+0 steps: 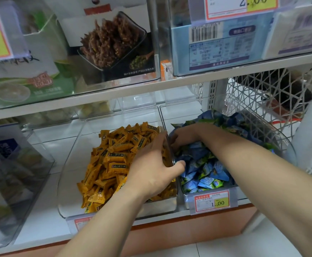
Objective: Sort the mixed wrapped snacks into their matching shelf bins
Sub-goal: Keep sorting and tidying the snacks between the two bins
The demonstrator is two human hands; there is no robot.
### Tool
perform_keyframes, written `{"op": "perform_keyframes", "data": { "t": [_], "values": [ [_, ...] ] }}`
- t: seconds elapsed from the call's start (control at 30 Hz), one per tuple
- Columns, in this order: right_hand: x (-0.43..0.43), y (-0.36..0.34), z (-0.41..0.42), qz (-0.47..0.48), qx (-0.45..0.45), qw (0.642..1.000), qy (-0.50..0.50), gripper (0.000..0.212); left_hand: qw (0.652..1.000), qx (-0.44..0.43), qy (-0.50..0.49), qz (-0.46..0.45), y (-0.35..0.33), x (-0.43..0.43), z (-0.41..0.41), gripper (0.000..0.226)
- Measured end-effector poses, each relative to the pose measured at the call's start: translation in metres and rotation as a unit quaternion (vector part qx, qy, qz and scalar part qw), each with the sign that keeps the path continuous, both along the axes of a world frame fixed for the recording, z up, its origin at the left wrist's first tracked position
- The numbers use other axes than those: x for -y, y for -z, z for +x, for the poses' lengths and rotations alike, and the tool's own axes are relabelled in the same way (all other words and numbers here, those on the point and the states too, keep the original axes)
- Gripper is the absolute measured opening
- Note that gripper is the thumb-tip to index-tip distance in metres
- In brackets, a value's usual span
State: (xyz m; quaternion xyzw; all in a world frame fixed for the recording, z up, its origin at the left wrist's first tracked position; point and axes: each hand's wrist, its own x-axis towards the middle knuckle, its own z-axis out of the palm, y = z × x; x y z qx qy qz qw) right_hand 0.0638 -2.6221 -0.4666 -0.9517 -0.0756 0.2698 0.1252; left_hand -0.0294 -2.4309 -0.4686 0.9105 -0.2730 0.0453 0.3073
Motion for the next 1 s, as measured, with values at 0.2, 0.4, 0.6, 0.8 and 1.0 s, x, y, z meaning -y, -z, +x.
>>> {"op": "perform_keyframes", "data": {
  "t": [0.2,0.4,0.6,0.8,1.0],
  "values": [
    [0.015,-0.008,-0.003,0.055,0.004,0.998,-0.008,0.01,1.0,0.0,0.0,-0.011,0.001,-0.001,0.001,0.076],
    [0.029,-0.021,-0.014,0.118,-0.009,0.993,0.001,0.007,1.0,-0.007,-0.004,0.007,0.003,-0.002,0.003,0.093],
    [0.031,-0.048,-0.042,0.126,-0.034,0.991,0.008,0.027,1.0,-0.026,0.0,0.011,-0.001,-0.001,0.002,0.098],
    [0.019,-0.043,-0.064,0.111,0.038,0.993,-0.002,0.034,0.999,-0.033,0.0,0.02,-0.005,0.0,0.001,0.1],
    [0.023,-0.042,-0.077,0.154,0.094,0.984,-0.013,0.022,0.999,-0.043,0.0,0.012,-0.008,0.0,0.0,0.099]
  ]
}}
